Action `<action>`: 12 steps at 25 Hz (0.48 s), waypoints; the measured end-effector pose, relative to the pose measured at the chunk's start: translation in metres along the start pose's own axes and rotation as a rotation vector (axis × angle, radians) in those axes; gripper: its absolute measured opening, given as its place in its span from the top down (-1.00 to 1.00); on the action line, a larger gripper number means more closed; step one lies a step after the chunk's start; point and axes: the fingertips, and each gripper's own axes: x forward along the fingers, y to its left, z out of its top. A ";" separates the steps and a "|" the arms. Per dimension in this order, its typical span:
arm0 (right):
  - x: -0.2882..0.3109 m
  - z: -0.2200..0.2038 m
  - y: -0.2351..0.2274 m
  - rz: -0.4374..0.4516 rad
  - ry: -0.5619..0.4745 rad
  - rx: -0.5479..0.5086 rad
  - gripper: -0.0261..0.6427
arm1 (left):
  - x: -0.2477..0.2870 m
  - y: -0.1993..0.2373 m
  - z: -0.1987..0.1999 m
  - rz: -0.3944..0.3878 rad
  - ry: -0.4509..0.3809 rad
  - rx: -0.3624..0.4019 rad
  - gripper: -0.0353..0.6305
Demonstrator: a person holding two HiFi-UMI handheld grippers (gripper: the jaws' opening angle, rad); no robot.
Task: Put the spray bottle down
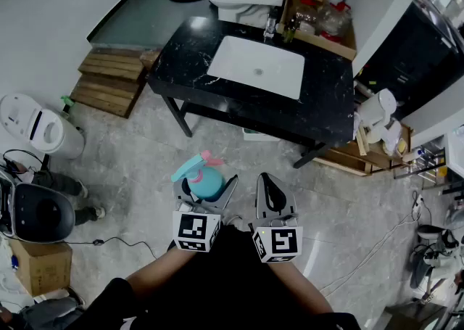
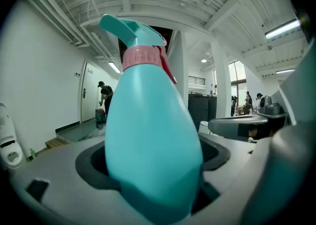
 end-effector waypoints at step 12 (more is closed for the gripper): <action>0.014 -0.013 -0.035 -0.056 0.030 0.047 0.87 | 0.052 0.023 0.008 0.015 -0.030 -0.018 -0.47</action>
